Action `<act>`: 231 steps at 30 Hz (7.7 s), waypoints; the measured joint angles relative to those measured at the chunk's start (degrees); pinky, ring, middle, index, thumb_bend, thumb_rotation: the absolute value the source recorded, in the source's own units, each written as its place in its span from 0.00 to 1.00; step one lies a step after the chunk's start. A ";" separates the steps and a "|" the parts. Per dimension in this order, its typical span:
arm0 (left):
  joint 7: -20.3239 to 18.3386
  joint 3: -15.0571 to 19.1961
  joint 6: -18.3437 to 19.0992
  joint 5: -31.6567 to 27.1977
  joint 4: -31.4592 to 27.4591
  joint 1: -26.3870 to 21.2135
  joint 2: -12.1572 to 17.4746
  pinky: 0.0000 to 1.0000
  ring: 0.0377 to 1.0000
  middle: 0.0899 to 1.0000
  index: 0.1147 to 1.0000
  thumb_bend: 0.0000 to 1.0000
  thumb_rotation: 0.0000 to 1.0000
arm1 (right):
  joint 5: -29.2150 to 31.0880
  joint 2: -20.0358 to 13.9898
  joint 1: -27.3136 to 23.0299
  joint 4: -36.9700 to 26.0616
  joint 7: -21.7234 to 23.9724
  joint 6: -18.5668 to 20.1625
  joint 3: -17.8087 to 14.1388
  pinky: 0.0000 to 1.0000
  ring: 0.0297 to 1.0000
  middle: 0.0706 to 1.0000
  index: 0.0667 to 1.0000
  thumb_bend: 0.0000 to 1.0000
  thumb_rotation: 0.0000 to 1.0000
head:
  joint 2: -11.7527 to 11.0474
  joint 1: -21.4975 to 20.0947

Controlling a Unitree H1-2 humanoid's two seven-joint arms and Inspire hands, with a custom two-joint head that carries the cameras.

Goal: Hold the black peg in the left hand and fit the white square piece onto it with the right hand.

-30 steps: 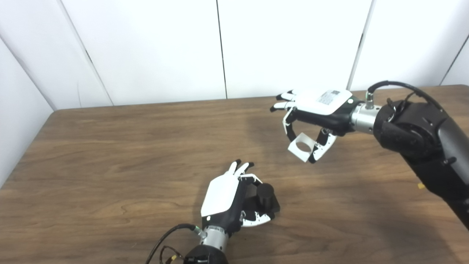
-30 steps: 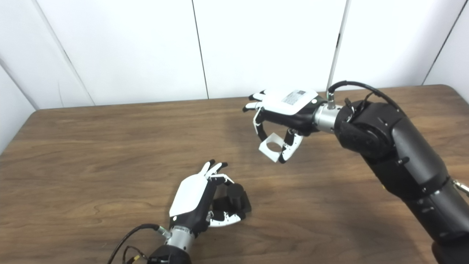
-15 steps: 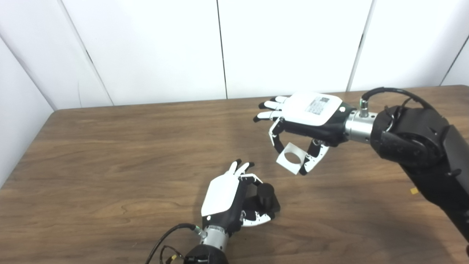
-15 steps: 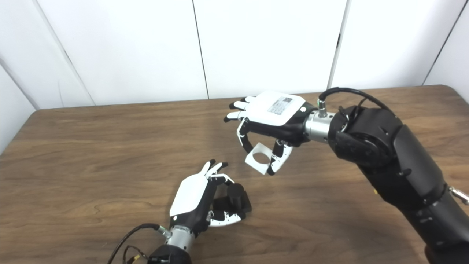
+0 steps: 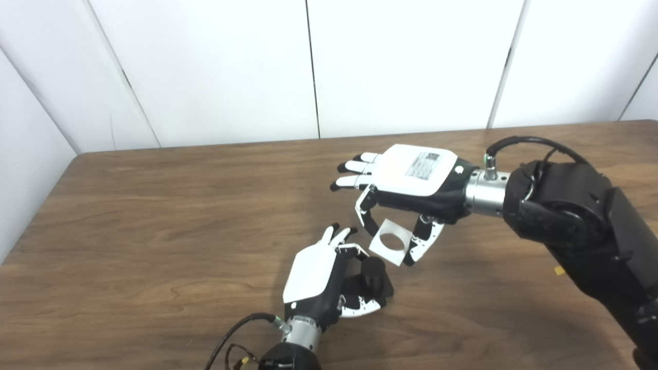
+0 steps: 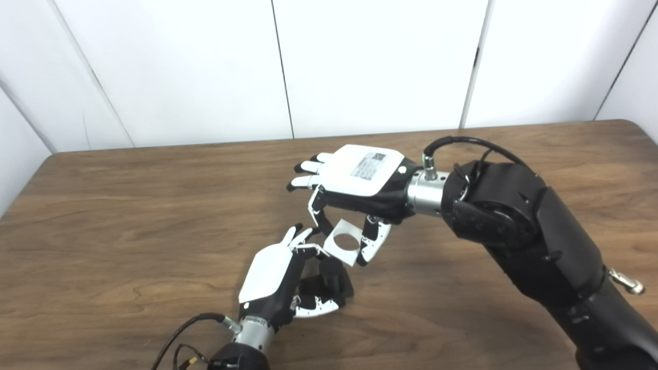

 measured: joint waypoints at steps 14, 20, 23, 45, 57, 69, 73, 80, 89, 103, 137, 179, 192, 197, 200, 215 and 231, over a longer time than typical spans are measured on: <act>-0.23 -0.02 0.16 0.19 -0.05 0.03 -0.21 0.93 1.00 0.92 0.43 0.52 0.06 | -0.06 1.23 0.33 0.03 0.63 -0.01 0.61 1.00 1.00 0.95 0.45 0.52 0.14 | 0.09 0.00; -0.29 -0.10 0.28 0.40 -0.08 0.04 -0.34 0.93 1.00 0.93 0.43 0.52 0.06 | -0.22 1.32 0.42 0.56 0.62 -0.34 0.73 1.00 1.00 0.95 0.45 0.52 0.14 | 0.26 0.18; -0.33 -0.13 0.45 0.40 -0.20 0.12 -0.49 0.93 1.00 0.93 0.43 0.52 0.07 | -0.39 1.46 0.61 0.70 0.59 -0.40 0.82 1.00 1.00 0.96 0.46 0.52 0.14 | 0.35 0.26; -0.51 -0.90 1.61 1.22 -0.90 0.28 -0.64 0.92 1.00 0.92 0.43 0.52 0.07 | -1.75 2.04 0.88 4.29 -0.50 -0.93 1.45 1.00 1.00 0.94 0.45 0.52 0.14 | 0.79 0.35; -0.41 -1.04 1.75 1.05 -0.90 0.27 -0.75 0.93 1.00 0.93 0.43 0.52 0.07 | -1.93 2.06 1.18 4.73 -0.63 -1.32 1.96 1.00 1.00 0.94 0.45 0.52 0.15 | 0.88 0.18; -0.47 -1.03 1.84 0.99 -0.89 0.26 -0.71 0.93 1.00 0.93 0.43 0.52 0.07 | -2.44 2.58 1.87 4.72 -0.66 -2.27 3.56 1.00 1.00 0.95 0.45 0.52 0.15 | 1.14 -0.09; -0.47 -1.03 1.90 0.98 -0.89 0.26 -0.72 0.94 1.00 0.93 0.43 0.52 0.07 | -2.56 2.73 1.90 4.72 -0.66 -2.27 3.86 1.00 1.00 0.96 0.46 0.52 0.14 | 1.14 -0.09; -0.55 -1.03 1.97 0.98 -0.89 0.25 -0.67 0.93 1.00 0.93 0.43 0.52 0.07 | -3.02 3.21 1.90 4.95 -0.70 -2.45 4.12 1.00 1.00 0.95 0.46 0.52 0.14 | 1.23 0.09; -0.61 -1.02 1.96 0.66 -0.90 0.24 -0.61 0.95 1.00 0.93 0.43 0.52 0.07 | -3.67 4.16 1.95 7.28 -1.88 -3.17 4.13 1.00 1.00 0.95 0.45 0.52 0.14 | 1.14 0.09; -0.59 -1.03 2.06 0.49 -0.89 0.24 -0.66 0.94 1.00 0.93 0.43 0.52 0.07 | -3.81 4.22 1.93 9.86 -3.50 -4.94 4.24 1.00 1.00 0.96 0.45 0.52 0.14 | 0.88 0.35; -0.41 -1.39 2.53 1.20 -0.87 0.23 -0.86 0.94 1.00 0.92 0.43 0.52 0.07 | -4.09 4.14 1.96 10.77 -4.26 -4.99 4.26 0.97 1.00 0.95 0.62 0.95 0.38 | 1.41 0.53; -0.97 -0.57 4.01 1.95 -0.85 0.21 -1.67 0.95 1.00 0.93 0.72 0.84 0.16 | -3.81 2.65 2.04 10.99 -3.08 -3.65 3.97 0.95 1.00 0.95 0.63 0.93 0.38 | 1.58 0.97; -1.55 0.30 4.20 0.01 -0.90 0.76 -1.65 0.96 1.00 0.92 0.78 0.84 0.17 | -3.78 2.63 2.04 11.47 -3.10 -3.64 3.53 0.96 1.00 0.96 0.62 0.93 0.39 | 1.58 1.14; -1.54 0.39 4.27 0.11 -1.01 0.96 -1.64 0.96 1.00 0.93 0.81 0.84 0.16 | -3.67 2.63 2.04 11.47 -3.12 -3.49 3.10 0.96 1.00 0.96 0.62 0.93 0.38 | 1.58 1.14; -1.54 0.47 4.30 0.13 -1.12 1.10 -1.65 0.95 1.00 0.93 0.81 0.84 0.16 | -3.63 2.64 2.04 11.47 -3.21 -3.08 2.66 0.96 1.00 0.96 0.62 0.94 0.37 | 1.58 1.14; -1.56 1.32 4.32 0.30 -1.85 1.52 -1.42 0.93 1.00 0.93 0.81 0.83 0.15 | -3.22 2.60 2.03 11.46 -3.32 -2.04 -0.06 0.97 1.00 0.96 0.64 0.93 0.37 | 1.41 1.67; -2.09 5.40 4.80 -0.74 -4.31 2.71 -0.67 0.96 1.00 0.96 0.89 0.84 0.25 | -2.69 1.75 2.00 11.45 -3.39 -1.41 -3.01 0.95 1.00 0.95 0.68 0.93 0.36 | 1.05 1.41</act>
